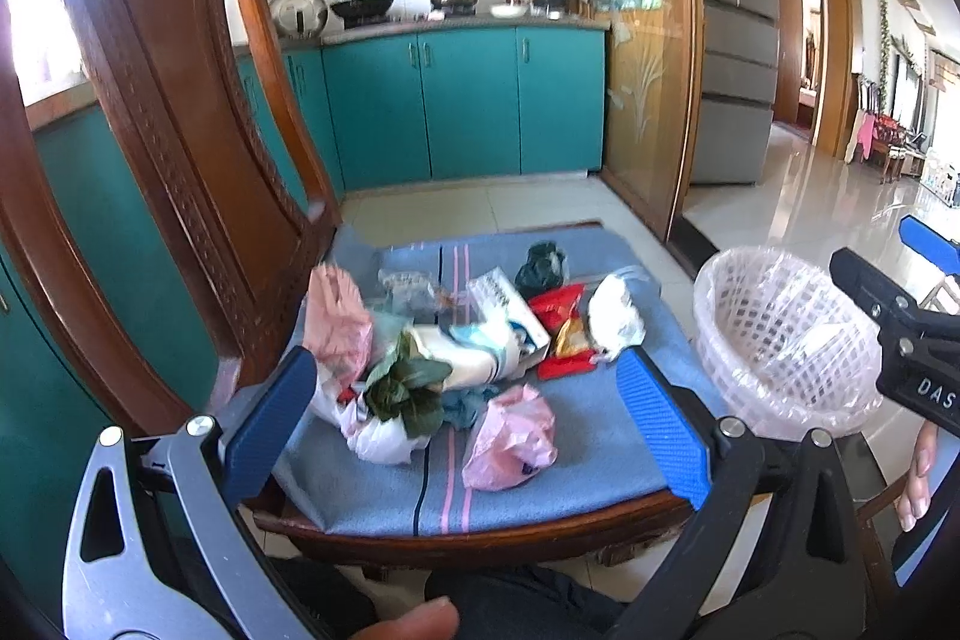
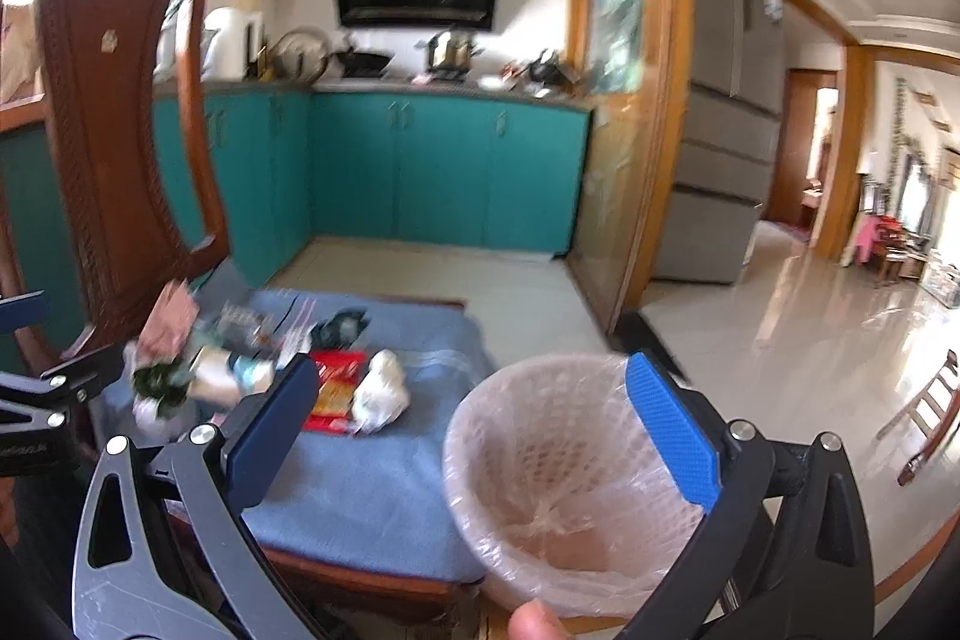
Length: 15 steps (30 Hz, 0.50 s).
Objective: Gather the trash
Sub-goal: 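Move both tools toward the pile of trash on the chair seat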
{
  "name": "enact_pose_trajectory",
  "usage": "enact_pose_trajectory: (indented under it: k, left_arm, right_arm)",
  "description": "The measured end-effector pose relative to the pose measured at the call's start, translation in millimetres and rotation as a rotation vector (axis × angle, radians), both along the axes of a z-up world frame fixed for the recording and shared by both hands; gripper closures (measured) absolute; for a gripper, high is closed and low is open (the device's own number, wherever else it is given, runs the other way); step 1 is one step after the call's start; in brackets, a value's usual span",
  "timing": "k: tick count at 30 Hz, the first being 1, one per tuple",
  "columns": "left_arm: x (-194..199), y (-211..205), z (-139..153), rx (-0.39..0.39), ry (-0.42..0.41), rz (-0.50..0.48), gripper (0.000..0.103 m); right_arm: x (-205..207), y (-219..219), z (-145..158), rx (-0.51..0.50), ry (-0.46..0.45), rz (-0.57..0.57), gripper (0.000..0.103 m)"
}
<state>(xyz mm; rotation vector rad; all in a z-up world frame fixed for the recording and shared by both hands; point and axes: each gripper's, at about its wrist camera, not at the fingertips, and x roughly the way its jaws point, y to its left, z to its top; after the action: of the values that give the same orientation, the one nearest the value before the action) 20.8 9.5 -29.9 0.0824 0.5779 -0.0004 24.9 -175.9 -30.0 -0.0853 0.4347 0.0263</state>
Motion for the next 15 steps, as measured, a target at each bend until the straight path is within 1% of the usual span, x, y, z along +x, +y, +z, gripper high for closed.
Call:
enact_pose_trajectory:
  k: [3,5,8,15]
  left_arm:
    - [7,12,-10,-0.002,0.053,0.035,0.003]
    - [10,23,-16,-0.021,0.082,0.063,0.003]
    - [11,37,-21,-0.041,0.101,0.090,0.003]
    - [13,48,-28,-0.041,0.122,0.113,0.003]
  right_arm:
    - [7,12,-10,-0.049,0.045,0.031,0.003]
    - [12,23,-15,-0.084,0.072,0.048,0.003]
    - [18,38,-24,-0.113,0.104,0.088,0.003]
    - [26,60,-28,-0.149,0.119,0.149,0.003]
